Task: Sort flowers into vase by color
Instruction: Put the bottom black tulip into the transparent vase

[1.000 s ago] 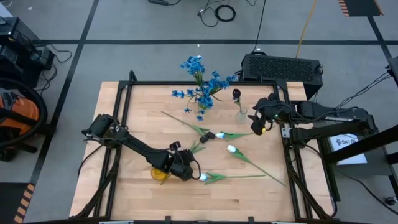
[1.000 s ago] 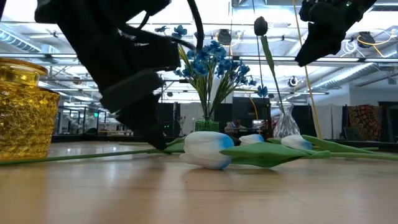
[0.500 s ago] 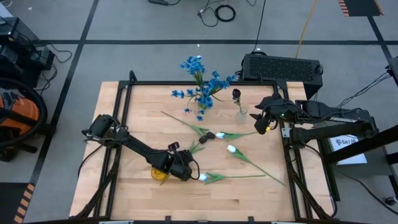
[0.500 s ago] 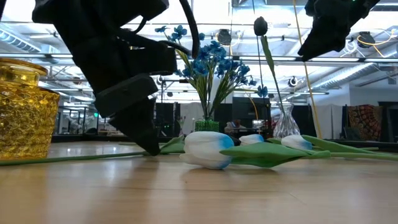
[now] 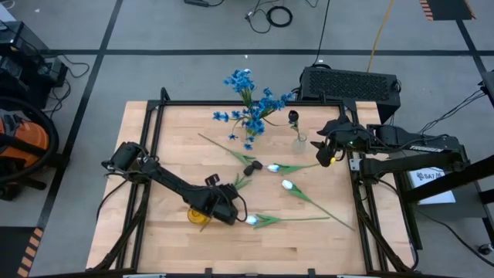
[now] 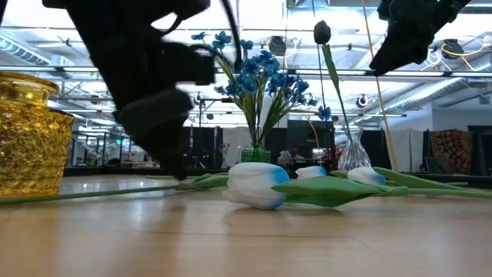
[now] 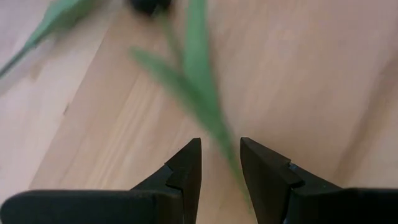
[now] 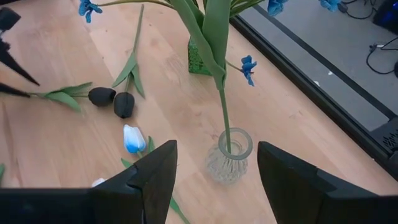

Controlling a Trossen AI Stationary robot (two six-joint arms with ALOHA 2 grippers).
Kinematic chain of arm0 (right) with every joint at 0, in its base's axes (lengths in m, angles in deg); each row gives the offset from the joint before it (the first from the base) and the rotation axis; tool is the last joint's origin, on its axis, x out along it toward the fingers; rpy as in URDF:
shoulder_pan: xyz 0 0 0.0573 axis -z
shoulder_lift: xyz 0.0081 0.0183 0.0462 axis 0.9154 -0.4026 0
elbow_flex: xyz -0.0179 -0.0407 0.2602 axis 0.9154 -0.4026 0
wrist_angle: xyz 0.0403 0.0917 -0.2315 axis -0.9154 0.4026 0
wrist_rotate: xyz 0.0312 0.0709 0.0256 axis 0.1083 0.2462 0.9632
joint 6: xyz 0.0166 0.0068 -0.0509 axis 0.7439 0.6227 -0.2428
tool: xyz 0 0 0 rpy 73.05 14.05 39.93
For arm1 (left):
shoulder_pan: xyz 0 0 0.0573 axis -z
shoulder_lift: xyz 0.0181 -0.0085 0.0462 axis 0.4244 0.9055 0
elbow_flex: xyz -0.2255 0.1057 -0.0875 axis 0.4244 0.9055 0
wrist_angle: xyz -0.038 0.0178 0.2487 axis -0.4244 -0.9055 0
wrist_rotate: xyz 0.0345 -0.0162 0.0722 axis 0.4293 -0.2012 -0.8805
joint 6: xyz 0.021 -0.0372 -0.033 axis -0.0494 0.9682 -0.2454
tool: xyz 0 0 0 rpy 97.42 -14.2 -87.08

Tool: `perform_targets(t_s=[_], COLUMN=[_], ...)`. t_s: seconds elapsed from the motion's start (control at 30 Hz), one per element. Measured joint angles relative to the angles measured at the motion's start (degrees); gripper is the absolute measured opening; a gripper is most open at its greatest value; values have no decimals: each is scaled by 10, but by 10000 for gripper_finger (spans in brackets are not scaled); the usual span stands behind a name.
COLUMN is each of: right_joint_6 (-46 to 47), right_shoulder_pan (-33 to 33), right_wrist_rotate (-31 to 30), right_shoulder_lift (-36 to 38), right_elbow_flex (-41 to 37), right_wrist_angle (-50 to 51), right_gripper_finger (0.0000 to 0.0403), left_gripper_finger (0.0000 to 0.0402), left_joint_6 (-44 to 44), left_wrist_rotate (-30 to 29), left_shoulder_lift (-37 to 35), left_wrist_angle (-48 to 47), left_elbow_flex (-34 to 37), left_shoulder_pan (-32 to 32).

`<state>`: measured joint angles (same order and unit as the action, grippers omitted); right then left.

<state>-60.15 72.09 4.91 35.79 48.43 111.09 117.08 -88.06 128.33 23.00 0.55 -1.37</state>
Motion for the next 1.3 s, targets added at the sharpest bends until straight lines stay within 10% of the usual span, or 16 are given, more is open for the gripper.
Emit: perform_targets(t_s=[1.3], right_joint_6=[2], right_shoulder_pan=[0], right_wrist_rotate=[0], right_shoulder_lift=[0], right_elbow_flex=[0], right_wrist_angle=[7], right_gripper_finger=[215], left_gripper_finger=[80], left_joint_6=[72], left_wrist_rotate=[72], left_shoulder_lift=[2], left_wrist_angle=[33], left_elbow_flex=[34], left_shoulder_pan=[-8])
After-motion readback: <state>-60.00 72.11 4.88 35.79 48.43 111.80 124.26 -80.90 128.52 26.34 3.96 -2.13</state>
